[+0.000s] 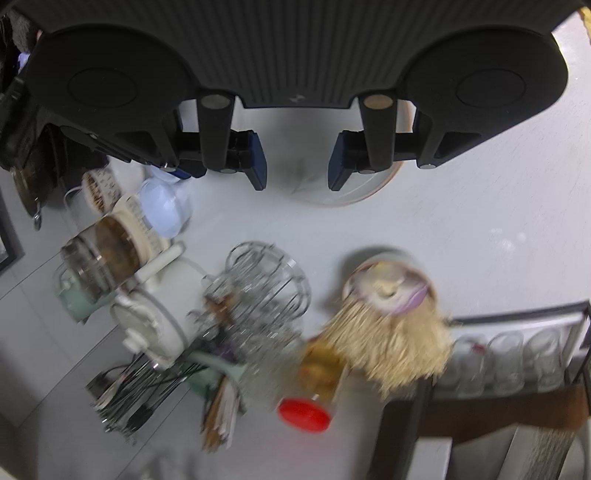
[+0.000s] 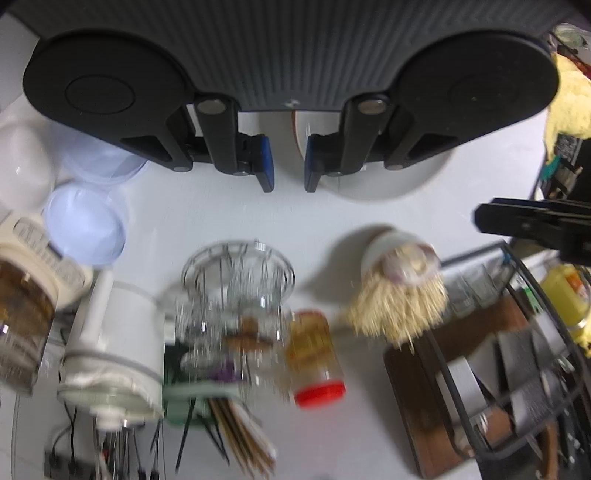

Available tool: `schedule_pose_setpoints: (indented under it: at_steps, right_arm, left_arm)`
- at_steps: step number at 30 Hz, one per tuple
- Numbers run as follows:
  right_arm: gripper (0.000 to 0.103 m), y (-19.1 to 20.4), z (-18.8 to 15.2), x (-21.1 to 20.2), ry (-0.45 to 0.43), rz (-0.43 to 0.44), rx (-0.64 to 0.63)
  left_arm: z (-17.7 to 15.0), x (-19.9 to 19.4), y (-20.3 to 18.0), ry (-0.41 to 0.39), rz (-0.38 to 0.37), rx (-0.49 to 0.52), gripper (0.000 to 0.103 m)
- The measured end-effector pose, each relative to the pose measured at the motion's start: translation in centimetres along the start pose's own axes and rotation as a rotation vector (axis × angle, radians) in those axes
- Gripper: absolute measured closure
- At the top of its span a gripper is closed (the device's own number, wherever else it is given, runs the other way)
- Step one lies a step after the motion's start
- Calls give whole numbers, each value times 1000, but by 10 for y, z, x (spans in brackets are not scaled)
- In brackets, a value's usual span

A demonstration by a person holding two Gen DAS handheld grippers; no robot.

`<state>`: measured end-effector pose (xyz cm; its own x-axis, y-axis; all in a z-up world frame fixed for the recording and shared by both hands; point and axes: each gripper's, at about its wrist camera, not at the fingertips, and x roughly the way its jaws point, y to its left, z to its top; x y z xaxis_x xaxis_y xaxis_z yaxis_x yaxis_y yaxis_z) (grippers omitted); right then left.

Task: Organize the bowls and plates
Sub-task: 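Open the grippers and move toward the light-blue bowls, then move both grippers to the rim of a light-blue bowl and close them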

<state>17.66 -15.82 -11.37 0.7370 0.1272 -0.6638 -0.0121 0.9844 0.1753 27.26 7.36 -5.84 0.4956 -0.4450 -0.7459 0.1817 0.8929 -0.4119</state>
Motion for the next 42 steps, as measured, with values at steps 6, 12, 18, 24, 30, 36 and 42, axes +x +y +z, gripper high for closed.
schedule_pose_setpoints:
  at_steps: [6, 12, 18, 24, 30, 36, 42]
  right_arm:
    - [82, -9, 18, -43, -81, 34, -2]
    - [82, -23, 25, -64, -106, 40, 9]
    - [82, -41, 19, -81, -164, 25, 5]
    - [82, -68, 8, -90, -198, 10, 24]
    - [82, -97, -9, -89, -185, -34, 54]
    - [82, -125, -21, -89, -177, -64, 104]
    - [81, -151, -31, -81, -144, -113, 129]
  left_arm:
    - [3, -29, -41, -102, -19, 32, 62]
    - [0, -37, -68, -145, -26, 45, 62]
    - [-9, -23, -87, -136, -33, 48, 62]
    - [-22, -4, -111, -128, -32, 71, 62]
    - [-35, 23, -138, -103, -37, 110, 62]
    - [-38, 52, -152, -76, -57, 145, 62]
    - [-37, 76, -161, -65, -44, 174, 62]
